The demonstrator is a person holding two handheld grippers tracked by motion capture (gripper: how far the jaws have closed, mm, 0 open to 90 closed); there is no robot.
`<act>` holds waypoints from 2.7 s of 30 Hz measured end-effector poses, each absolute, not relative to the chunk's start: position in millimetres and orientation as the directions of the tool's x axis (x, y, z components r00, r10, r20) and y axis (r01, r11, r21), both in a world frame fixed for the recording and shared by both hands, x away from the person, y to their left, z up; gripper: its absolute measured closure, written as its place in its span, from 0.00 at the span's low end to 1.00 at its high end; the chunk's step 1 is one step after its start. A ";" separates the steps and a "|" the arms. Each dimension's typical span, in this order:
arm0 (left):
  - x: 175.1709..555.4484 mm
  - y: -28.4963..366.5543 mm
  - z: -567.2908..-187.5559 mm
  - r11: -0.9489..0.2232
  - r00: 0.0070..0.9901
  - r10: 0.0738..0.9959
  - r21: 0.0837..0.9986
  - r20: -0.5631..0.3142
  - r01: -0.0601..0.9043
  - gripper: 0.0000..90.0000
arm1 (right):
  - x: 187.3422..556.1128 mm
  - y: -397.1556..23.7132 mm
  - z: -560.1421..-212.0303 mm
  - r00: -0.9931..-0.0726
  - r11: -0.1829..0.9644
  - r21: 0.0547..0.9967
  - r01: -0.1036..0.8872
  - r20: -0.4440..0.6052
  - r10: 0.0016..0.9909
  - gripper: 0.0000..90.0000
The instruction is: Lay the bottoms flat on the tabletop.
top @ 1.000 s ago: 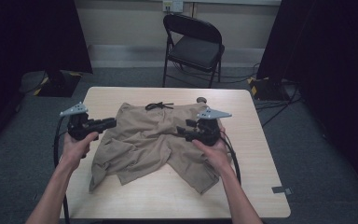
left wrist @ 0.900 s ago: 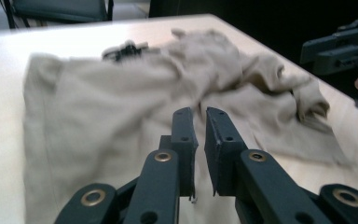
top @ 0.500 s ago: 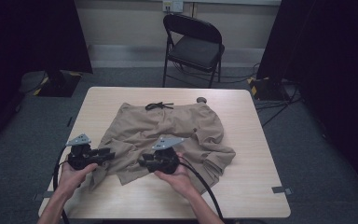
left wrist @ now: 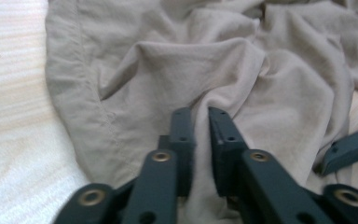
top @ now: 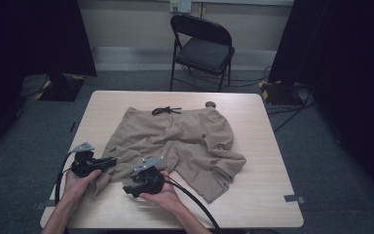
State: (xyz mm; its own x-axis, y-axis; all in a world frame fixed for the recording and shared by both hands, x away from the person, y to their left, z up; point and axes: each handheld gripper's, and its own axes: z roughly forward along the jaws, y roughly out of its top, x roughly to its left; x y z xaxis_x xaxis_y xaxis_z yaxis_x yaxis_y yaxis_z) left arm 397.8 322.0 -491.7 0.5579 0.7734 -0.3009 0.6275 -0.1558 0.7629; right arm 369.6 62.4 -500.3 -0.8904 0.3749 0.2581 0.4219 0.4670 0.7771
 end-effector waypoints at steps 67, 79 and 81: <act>408.0 325.9 -502.7 -0.133 0.502 0.817 0.753 -0.285 0.644 0.82 | 365.1 83.8 -467.0 -0.955 0.565 0.771 0.292 0.206 0.212 0.69; 407.5 324.8 -502.2 -0.136 0.507 0.812 0.751 -0.289 0.646 0.77 | 386.0 114.2 -491.6 -0.944 0.609 0.730 0.310 0.161 0.288 0.68; 407.4 324.5 -502.1 -0.136 0.506 0.813 0.751 -0.288 0.646 0.77 | 386.9 115.4 -492.1 -0.946 0.617 0.729 0.297 0.136 0.294 0.80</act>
